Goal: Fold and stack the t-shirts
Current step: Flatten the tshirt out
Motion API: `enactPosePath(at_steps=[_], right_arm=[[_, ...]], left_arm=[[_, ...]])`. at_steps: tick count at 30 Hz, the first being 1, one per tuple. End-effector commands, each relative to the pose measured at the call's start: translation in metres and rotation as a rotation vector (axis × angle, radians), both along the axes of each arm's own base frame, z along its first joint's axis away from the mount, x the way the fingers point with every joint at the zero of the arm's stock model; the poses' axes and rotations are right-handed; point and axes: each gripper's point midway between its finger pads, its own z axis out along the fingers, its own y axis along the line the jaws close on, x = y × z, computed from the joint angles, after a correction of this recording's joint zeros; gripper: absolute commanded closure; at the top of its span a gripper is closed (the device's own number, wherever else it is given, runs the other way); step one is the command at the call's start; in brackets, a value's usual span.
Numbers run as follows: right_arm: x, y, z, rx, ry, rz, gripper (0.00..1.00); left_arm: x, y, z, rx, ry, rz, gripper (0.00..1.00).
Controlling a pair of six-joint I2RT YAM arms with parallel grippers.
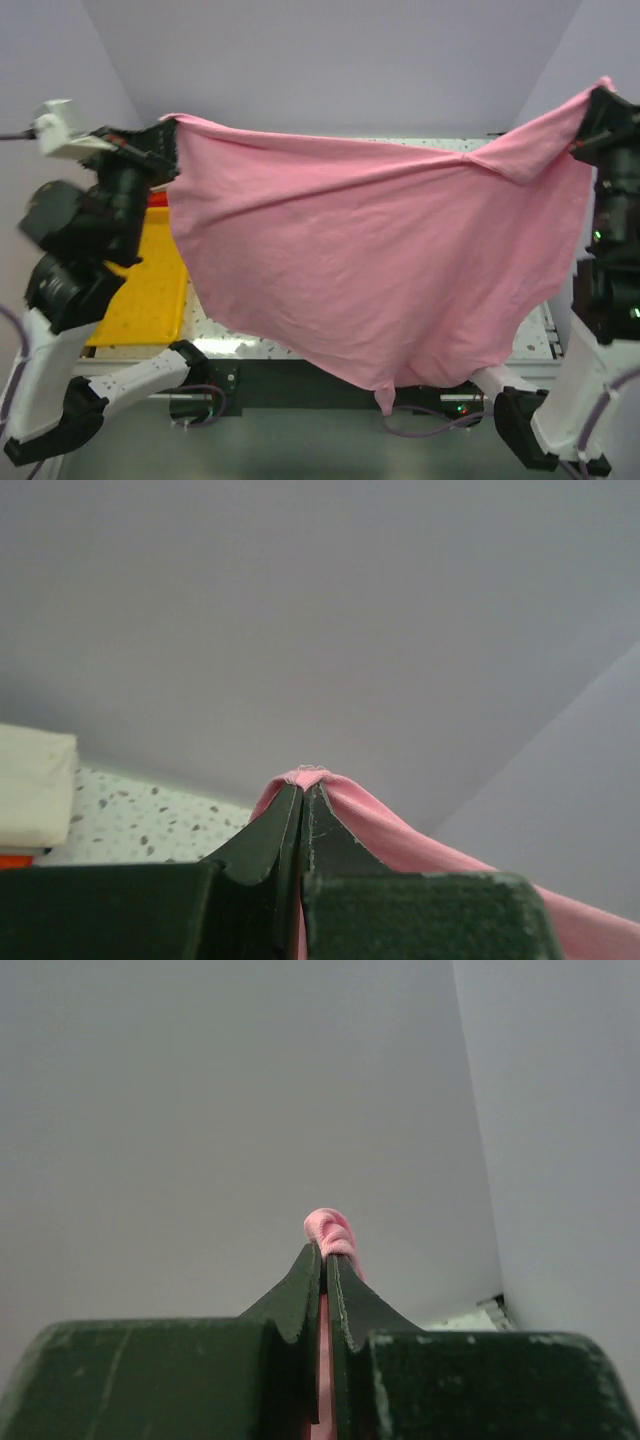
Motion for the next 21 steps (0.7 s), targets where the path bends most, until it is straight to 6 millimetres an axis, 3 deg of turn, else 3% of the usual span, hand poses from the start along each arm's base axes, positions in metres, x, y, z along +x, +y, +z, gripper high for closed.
enactPosePath(at_steps=[1,2,3,4,5,6,7,8,9,11,12,13,14,15,16,18,21], right_arm=[[0.103,-0.004,-0.053,0.026,0.15,0.039,1.0],[0.12,-0.003,-0.067,0.029,0.18,0.06,1.0],[0.155,-0.003,-0.099,0.038,0.245,0.079,1.0],[0.173,-0.002,-0.116,0.051,0.276,0.095,1.0],[0.19,0.004,-0.134,0.053,0.313,0.133,1.0],[0.227,0.001,-0.175,0.069,0.397,0.144,1.0],[0.243,0.0,-0.195,0.081,0.435,0.145,1.0],[0.263,0.005,-0.22,0.089,0.483,0.185,1.0],[0.294,0.004,-0.266,0.108,0.562,0.198,1.0],[0.325,0.008,-0.321,0.136,0.663,0.22,1.0],[0.351,0.011,-0.372,0.137,0.771,0.252,1.0],[0.363,0.016,-0.393,0.137,0.818,0.268,0.94],[0.372,0.016,-0.411,0.14,0.862,0.274,0.85],[0.379,0.021,-0.417,0.144,0.912,0.303,0.63],[0.387,0.024,-0.448,0.158,0.983,0.321,0.52],[0.394,0.027,-0.451,0.156,0.986,0.333,0.04],[0.391,0.032,-0.45,0.152,0.982,0.349,0.01]], left_arm=[[0.089,-0.014,-0.087,0.137,0.255,0.266,1.0],[0.104,-0.014,-0.103,0.16,0.291,0.294,1.0],[0.128,-0.024,-0.13,0.182,0.349,0.298,1.0],[0.147,-0.033,-0.154,0.212,0.385,0.261,1.0],[0.167,-0.018,-0.175,0.214,0.431,0.301,1.0],[0.197,-0.033,-0.211,0.23,0.498,0.238,1.0],[0.217,-0.019,-0.236,0.233,0.549,0.247,1.0],[0.233,-0.02,-0.257,0.241,0.583,0.224,1.0],[0.259,-0.026,-0.307,0.274,0.675,0.208,1.0],[0.291,-0.025,-0.342,0.259,0.746,0.175,0.95],[0.313,-0.031,-0.373,0.275,0.826,0.146,0.95],[0.324,-0.028,-0.386,0.281,0.856,0.158,0.88],[0.333,-0.027,-0.394,0.294,0.874,0.164,0.75],[0.348,-0.03,-0.404,0.303,0.896,0.16,0.51],[0.354,-0.032,-0.406,0.312,0.895,0.148,0.01],[0.364,-0.036,-0.398,0.32,0.86,0.137,0.0],[0.36,-0.04,-0.384,0.31,0.807,0.103,0.0]])
